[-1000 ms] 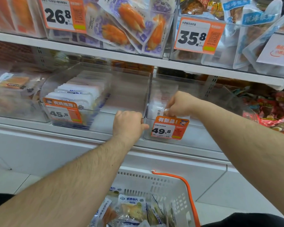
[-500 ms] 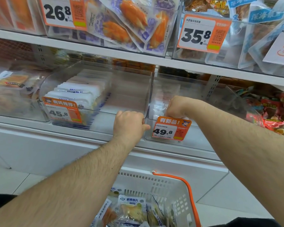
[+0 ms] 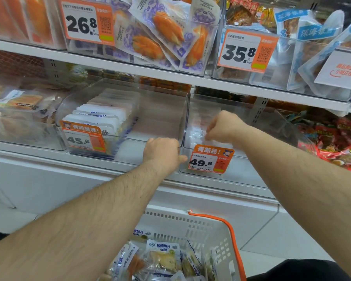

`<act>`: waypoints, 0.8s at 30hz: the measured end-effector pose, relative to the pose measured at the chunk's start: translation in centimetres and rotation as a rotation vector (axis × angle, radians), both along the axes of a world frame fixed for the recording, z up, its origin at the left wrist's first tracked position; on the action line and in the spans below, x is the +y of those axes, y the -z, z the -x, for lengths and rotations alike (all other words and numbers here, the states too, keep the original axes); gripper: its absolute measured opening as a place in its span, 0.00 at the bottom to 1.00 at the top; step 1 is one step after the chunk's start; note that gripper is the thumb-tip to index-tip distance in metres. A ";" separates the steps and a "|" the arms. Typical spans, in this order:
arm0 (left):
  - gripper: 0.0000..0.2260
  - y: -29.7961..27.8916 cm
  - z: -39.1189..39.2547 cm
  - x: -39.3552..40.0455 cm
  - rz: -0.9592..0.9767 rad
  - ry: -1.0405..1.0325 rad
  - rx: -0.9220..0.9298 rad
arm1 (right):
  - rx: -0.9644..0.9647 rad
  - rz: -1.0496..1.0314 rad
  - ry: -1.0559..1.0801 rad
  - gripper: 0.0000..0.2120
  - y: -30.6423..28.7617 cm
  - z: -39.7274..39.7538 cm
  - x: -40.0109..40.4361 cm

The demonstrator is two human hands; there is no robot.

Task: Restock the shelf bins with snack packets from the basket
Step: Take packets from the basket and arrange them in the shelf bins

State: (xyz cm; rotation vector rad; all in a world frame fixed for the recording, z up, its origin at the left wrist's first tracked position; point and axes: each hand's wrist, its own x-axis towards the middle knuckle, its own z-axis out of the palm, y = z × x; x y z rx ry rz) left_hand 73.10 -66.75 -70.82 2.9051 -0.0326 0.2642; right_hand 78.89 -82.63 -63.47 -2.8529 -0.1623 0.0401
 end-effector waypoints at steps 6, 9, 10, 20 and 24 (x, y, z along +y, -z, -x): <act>0.28 -0.2 4.5 3.0 -0.104 0.111 -0.140 | -0.452 -0.384 -0.098 0.05 1.9 7.7 3.2; 0.23 1.0 7.2 5.5 -0.117 0.113 0.058 | -0.310 -0.474 -0.148 0.07 5.7 9.5 5.2; 0.21 1.5 8.0 6.3 -0.118 0.111 0.143 | -0.245 -0.474 -0.158 0.07 7.2 9.6 5.9; 0.18 5.8 10.5 10.1 -0.076 0.117 0.702 | 0.398 -0.256 -0.096 0.07 23.8 9.8 9.7; 0.13 6.6 9.8 10.5 -0.048 0.187 0.813 | 0.599 -0.087 -0.099 0.07 29.8 10.4 10.2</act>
